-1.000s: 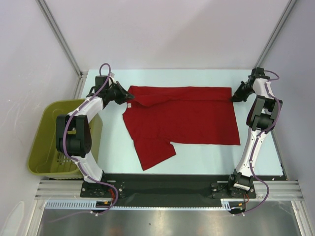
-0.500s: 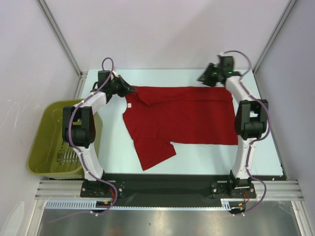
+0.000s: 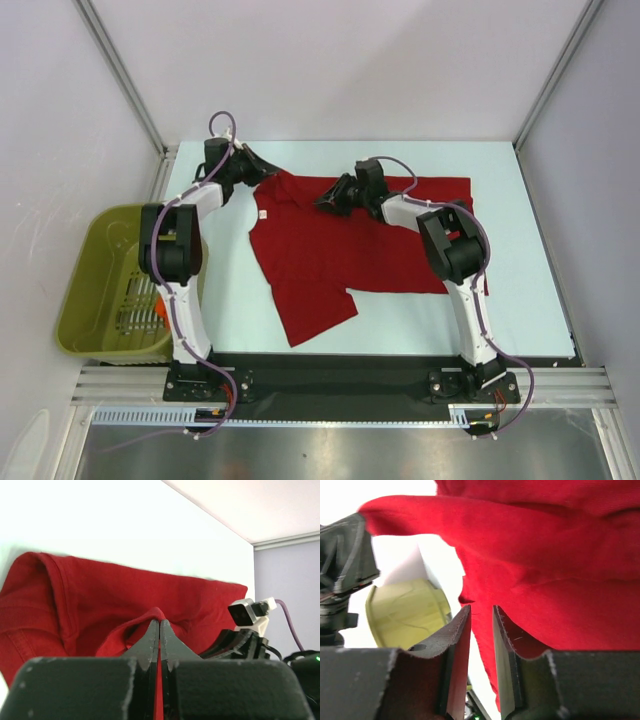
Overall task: Fold and stack the t-shirts
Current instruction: Fold the tshirt
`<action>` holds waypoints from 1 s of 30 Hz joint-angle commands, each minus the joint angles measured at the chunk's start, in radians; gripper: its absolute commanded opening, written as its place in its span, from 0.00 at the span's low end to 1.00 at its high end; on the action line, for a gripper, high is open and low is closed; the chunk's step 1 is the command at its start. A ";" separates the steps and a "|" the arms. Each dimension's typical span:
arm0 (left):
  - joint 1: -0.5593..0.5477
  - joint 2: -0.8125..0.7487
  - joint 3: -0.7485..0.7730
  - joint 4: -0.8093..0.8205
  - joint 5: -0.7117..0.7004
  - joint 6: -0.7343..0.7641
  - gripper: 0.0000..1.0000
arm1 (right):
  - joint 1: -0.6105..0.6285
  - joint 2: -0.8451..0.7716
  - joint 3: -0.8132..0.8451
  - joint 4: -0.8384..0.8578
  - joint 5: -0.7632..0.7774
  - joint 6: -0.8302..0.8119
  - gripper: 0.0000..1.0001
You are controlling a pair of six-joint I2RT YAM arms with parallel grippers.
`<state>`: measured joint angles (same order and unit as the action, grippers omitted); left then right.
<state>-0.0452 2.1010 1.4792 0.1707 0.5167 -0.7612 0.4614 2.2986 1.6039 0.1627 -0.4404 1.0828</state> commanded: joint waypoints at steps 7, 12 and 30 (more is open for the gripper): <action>0.004 0.030 0.046 0.058 0.006 -0.020 0.00 | 0.026 0.002 -0.022 0.100 0.040 0.094 0.30; 0.004 0.028 0.047 0.052 0.013 -0.009 0.00 | 0.029 0.002 -0.033 0.066 0.063 0.121 0.33; 0.004 0.027 0.052 0.047 0.020 -0.016 0.00 | 0.052 0.074 -0.001 0.037 0.080 0.207 0.33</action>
<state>-0.0452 2.1296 1.4834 0.1856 0.5194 -0.7700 0.5079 2.3573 1.5730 0.2008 -0.3779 1.2690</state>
